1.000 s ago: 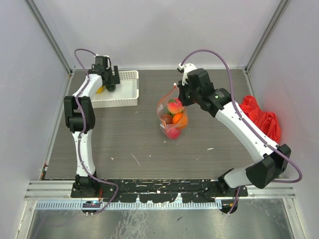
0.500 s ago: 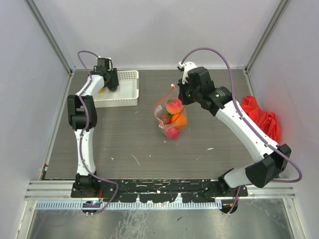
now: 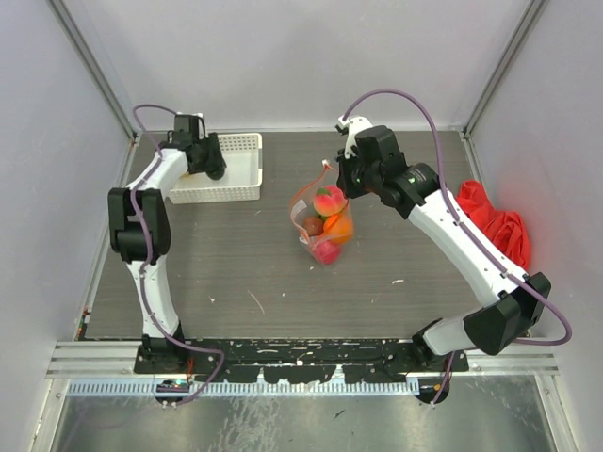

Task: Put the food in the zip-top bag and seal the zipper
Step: Pick up the fake fruit from the bin, then place the fake fruit in the zipper food storage bag.

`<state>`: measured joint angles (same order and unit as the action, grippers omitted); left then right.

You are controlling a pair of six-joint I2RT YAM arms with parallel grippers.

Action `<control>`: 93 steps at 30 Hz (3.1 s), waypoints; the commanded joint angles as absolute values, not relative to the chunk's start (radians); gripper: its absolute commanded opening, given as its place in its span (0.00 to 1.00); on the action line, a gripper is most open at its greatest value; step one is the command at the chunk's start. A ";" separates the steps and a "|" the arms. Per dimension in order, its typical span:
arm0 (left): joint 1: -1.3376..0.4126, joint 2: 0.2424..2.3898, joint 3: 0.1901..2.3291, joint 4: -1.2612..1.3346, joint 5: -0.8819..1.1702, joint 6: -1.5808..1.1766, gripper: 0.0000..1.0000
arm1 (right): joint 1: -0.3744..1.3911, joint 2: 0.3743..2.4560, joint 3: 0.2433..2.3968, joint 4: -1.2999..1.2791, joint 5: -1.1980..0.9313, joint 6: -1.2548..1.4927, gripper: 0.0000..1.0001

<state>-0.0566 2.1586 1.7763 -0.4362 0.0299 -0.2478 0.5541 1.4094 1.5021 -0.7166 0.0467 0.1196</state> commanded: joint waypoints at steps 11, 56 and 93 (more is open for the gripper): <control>-0.139 1.670 1.492 -0.258 0.225 -0.441 0.24 | 0.552 1.373 1.534 -0.651 0.040 0.141 0.00; -0.843 1.307 1.288 -0.149 0.010 -0.394 0.25 | 0.552 1.368 1.523 -0.638 0.031 0.168 0.00; -0.928 1.277 1.315 -0.330 -0.128 -0.366 0.91 | 0.552 1.371 1.522 -0.632 0.019 0.167 0.00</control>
